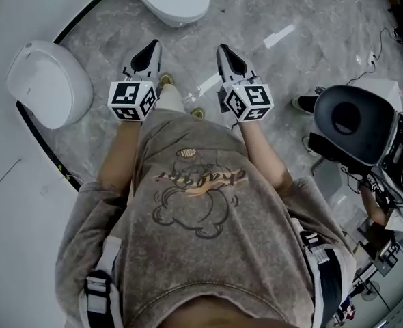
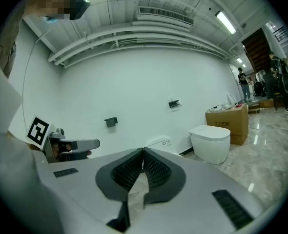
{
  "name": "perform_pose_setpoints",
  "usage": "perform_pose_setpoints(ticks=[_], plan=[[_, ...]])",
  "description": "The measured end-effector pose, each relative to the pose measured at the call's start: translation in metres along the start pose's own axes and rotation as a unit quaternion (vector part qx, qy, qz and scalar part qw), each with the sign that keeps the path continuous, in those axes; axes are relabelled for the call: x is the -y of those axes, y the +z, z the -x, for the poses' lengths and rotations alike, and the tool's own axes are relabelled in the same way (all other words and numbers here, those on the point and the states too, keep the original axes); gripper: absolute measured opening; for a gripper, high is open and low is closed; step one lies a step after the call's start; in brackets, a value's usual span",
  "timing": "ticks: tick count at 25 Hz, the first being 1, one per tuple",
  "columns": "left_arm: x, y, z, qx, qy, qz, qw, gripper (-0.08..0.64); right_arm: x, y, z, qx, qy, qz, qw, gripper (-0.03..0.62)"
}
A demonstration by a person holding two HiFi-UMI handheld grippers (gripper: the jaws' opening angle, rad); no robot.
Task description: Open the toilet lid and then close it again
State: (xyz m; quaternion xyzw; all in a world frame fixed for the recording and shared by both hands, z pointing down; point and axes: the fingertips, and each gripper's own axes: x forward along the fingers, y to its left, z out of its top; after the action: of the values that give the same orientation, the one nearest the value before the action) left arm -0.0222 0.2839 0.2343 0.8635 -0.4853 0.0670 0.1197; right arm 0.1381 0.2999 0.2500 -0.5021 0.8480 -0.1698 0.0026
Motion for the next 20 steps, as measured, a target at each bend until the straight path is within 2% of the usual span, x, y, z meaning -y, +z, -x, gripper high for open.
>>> perform_pose_setpoints(ticks=[7,13,20], plan=[[-0.041,-0.034,-0.066,-0.021,-0.003,0.016,0.9996,0.009,0.038,-0.036,-0.071,-0.028,-0.008,-0.007,1.0,0.028],[-0.098,-0.076,-0.14,-0.042,0.004,0.024,0.9988,0.009,0.083,-0.083,-0.149,-0.072,-0.018,-0.016,0.997,0.026],[-0.154,-0.17,-0.222,-0.075,0.014,0.046,0.996,0.009,0.139,-0.176,-0.239,-0.116,-0.014,-0.026,0.993,0.028]])
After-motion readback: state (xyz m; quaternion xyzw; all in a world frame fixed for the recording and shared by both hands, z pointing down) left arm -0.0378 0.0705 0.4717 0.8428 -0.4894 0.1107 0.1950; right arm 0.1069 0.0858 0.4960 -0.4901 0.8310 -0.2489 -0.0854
